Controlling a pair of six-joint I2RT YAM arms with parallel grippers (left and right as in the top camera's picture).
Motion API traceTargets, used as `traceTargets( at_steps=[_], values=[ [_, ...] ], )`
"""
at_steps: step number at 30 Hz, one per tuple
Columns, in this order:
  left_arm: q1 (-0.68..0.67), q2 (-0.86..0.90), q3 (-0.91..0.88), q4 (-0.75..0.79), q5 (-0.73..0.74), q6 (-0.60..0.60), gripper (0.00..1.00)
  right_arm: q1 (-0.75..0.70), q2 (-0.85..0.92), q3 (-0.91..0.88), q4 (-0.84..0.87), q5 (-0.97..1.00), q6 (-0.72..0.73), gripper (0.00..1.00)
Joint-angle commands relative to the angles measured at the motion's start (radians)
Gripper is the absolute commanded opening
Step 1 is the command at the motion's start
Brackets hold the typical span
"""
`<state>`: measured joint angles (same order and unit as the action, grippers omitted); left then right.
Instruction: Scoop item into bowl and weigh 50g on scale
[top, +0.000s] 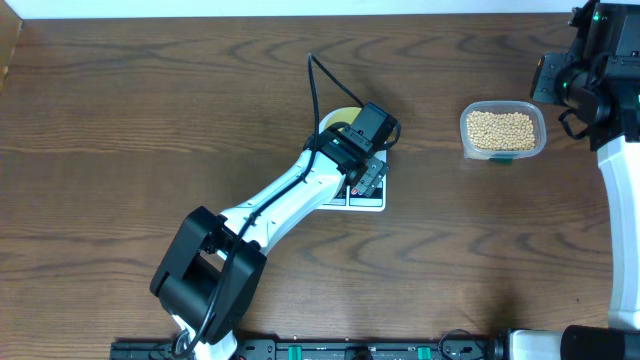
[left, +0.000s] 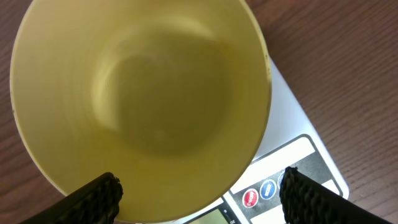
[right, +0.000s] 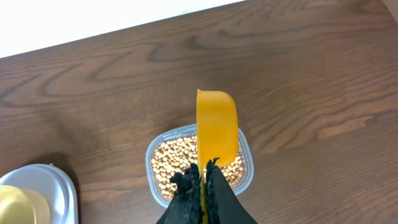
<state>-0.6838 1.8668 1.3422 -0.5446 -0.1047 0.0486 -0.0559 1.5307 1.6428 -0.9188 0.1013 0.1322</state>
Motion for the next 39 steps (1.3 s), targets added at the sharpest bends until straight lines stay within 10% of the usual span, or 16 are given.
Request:
traceTargets(
  at_steps=[1, 39],
  values=[
    [-0.002, 0.011, -0.001, -0.021, -0.019, -0.010, 0.84, -0.004, 0.001, 0.020, 0.004, 0.005, -0.010, 0.01],
    [-0.001, -0.124, 0.038, -0.026, -0.019, -0.009, 0.83, 0.000, 0.001, 0.020, 0.100, -0.136, -0.010, 0.01]
  ],
)
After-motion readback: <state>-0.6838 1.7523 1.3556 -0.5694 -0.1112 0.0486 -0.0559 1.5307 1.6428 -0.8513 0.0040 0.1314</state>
